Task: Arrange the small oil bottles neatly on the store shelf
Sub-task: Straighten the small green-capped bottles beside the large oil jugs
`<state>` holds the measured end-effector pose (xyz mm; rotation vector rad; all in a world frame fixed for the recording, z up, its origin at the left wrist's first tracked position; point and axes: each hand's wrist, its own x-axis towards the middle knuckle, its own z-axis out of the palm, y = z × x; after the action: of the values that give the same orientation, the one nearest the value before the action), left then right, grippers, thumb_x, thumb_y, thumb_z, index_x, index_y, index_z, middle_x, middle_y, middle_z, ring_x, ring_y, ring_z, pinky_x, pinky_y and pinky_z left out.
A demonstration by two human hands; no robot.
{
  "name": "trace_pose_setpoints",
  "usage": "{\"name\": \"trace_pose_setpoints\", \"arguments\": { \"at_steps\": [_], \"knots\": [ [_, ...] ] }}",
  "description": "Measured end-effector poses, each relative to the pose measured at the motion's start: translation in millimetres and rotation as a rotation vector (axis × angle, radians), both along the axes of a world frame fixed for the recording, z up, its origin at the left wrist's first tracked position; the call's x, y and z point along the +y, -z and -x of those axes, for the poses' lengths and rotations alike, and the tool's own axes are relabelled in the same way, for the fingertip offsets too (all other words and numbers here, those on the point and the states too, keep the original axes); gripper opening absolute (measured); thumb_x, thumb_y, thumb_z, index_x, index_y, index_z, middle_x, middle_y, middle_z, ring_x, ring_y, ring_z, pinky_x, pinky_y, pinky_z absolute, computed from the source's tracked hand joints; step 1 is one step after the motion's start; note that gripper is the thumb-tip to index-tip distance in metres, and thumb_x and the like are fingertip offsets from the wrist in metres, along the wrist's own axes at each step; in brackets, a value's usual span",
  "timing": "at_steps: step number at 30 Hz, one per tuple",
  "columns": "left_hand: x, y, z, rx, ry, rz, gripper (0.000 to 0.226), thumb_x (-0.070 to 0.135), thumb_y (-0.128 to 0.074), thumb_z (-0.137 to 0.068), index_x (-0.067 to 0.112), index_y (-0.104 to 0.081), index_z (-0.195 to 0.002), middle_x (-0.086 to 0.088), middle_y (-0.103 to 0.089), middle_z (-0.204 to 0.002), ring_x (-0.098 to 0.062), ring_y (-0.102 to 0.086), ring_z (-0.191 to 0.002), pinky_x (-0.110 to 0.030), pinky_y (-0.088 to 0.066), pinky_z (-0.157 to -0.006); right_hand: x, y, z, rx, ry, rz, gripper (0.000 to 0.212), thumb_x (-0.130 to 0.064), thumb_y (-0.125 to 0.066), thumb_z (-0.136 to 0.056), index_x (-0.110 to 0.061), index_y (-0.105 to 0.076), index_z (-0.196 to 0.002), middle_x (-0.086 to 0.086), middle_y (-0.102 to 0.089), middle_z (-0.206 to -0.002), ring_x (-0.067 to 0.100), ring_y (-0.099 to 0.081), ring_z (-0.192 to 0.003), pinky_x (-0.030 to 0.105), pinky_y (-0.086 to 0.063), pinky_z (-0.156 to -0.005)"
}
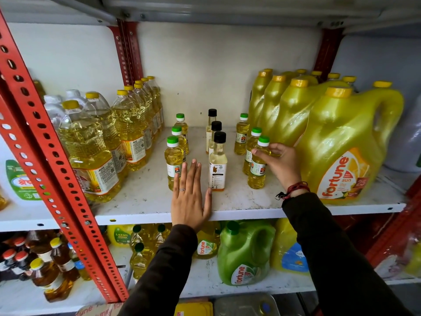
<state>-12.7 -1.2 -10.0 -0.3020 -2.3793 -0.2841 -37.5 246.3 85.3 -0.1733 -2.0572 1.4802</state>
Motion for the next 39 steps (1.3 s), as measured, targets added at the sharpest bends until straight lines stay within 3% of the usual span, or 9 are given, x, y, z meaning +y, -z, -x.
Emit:
{"name": "trace_pose_setpoints", "arguments": {
  "at_steps": [5, 8, 13, 16, 20, 24, 31, 35, 39],
  "knots": [
    [0.0, 1.8, 0.9, -0.001, -0.002, 0.0, 0.075, 0.05, -0.027, -0.104, 0.007, -0.02, -0.165, -0.011, -0.011, -0.173, -0.027, -0.004, -0.161, -0.039, 0.006, -0.131, 2.3, 1.5, -7.7, 0.021, 0.011, 0.001, 0.047, -0.032, -0.091, -0.069, -0.008, -0.074, -0.107, -0.016, -0.067, -0.087, -0.006, -0.061, -0.084, 0.009, -0.043, -0.069],
    [0.0, 2.4, 1.7, -0.001, 0.0, -0.002, 0.075, 0.05, -0.026, -0.104, 0.007, -0.019, -0.165, -0.01, -0.009, -0.173, -0.026, -0.002, -0.161, -0.039, 0.007, -0.131, 4.2, 5.4, -15.1, 0.035, 0.006, 0.012, 0.042, -0.031, -0.092, -0.068, -0.016, -0.075, -0.103, -0.019, -0.066, -0.086, -0.016, -0.06, -0.081, 0.001, -0.046, -0.065],
    [-0.1, 2.4, 2.0, -0.005, -0.004, 0.009, 0.075, 0.05, -0.025, -0.104, 0.007, -0.02, -0.165, -0.01, -0.009, -0.173, -0.027, -0.001, -0.161, -0.038, 0.009, -0.131, 6.0, 11.3, -33.0, 0.068, 0.031, -0.004, 0.045, -0.032, -0.092, -0.067, -0.013, -0.077, -0.104, -0.028, -0.064, -0.082, -0.028, -0.06, -0.07, -0.003, -0.044, -0.06],
    [0.0, 2.6, 2.5, -0.005, -0.005, 0.009, 0.075, 0.05, -0.025, -0.104, 0.007, -0.019, -0.165, -0.01, -0.008, -0.173, -0.027, -0.001, -0.161, -0.037, 0.011, -0.13, 7.6, 11.3, -44.1, 0.079, 0.037, -0.025, 0.046, -0.033, -0.092, -0.067, -0.012, -0.078, -0.105, -0.028, -0.066, -0.082, -0.023, -0.063, -0.073, 0.0, -0.047, -0.063],
    [0.5, 2.7, 2.7, 0.006, -0.008, 0.005, 0.076, 0.05, -0.027, -0.104, 0.006, -0.019, -0.165, -0.01, -0.007, -0.173, -0.027, 0.0, -0.161, -0.036, 0.012, -0.13, 7.5, 10.0, -58.8, 0.077, 0.052, -0.042, 0.052, -0.038, -0.091, -0.067, -0.012, -0.077, -0.11, -0.007, -0.074, -0.097, -0.002, -0.069, -0.089, 0.018, -0.054, -0.079],
    [0.8, 3.4, 2.7, 0.005, -0.014, 0.007, 0.076, 0.05, -0.027, -0.104, 0.007, -0.017, -0.165, -0.009, -0.006, -0.174, -0.027, 0.001, -0.161, -0.037, 0.011, -0.13, 8.3, 11.1, -68.7, 0.069, 0.056, -0.038, 0.05, -0.037, -0.091, -0.067, -0.014, -0.078, -0.108, -0.02, -0.07, -0.087, -0.02, -0.065, -0.076, 0.004, -0.052, -0.068],
    [0.6, 3.4, 1.7, -0.002, -0.004, 0.0, 0.076, 0.05, -0.027, -0.104, 0.006, -0.016, -0.165, -0.011, -0.008, -0.174, -0.026, 0.003, -0.161, -0.039, 0.008, -0.131, 1.8, 6.9, -78.2, 0.067, 0.103, -0.055, 0.046, -0.041, -0.091, -0.066, -0.019, -0.079, -0.104, -0.021, -0.072, -0.085, -0.004, -0.07, -0.086, 0.023, -0.057, -0.079],
    [1.0, 3.4, 1.5, -0.004, 0.001, -0.007, 0.076, 0.05, -0.027, -0.104, 0.007, -0.015, -0.166, -0.01, -0.007, -0.174, -0.026, 0.002, -0.161, -0.04, 0.006, -0.131, -1.1, 7.3, -80.8, 0.065, 0.121, -0.075, 0.044, -0.046, -0.09, -0.066, -0.023, -0.078, -0.102, -0.02, -0.072, -0.086, -0.017, -0.066, -0.076, 0.008, -0.053, -0.065],
    [0.7, 3.2, 0.9, -0.011, 0.004, -0.01, 0.076, 0.049, -0.029, -0.104, 0.007, -0.015, -0.166, -0.009, -0.005, -0.174, -0.025, 0.003, -0.161, -0.041, 0.004, -0.131, -5.2, 7.7, -85.2, 0.067, 0.12, -0.069, 0.046, -0.049, -0.088, -0.068, -0.026, -0.075, -0.106, -0.012, -0.076, -0.099, -0.001, -0.072, -0.09, 0.025, -0.062, -0.08]
  ]
}}
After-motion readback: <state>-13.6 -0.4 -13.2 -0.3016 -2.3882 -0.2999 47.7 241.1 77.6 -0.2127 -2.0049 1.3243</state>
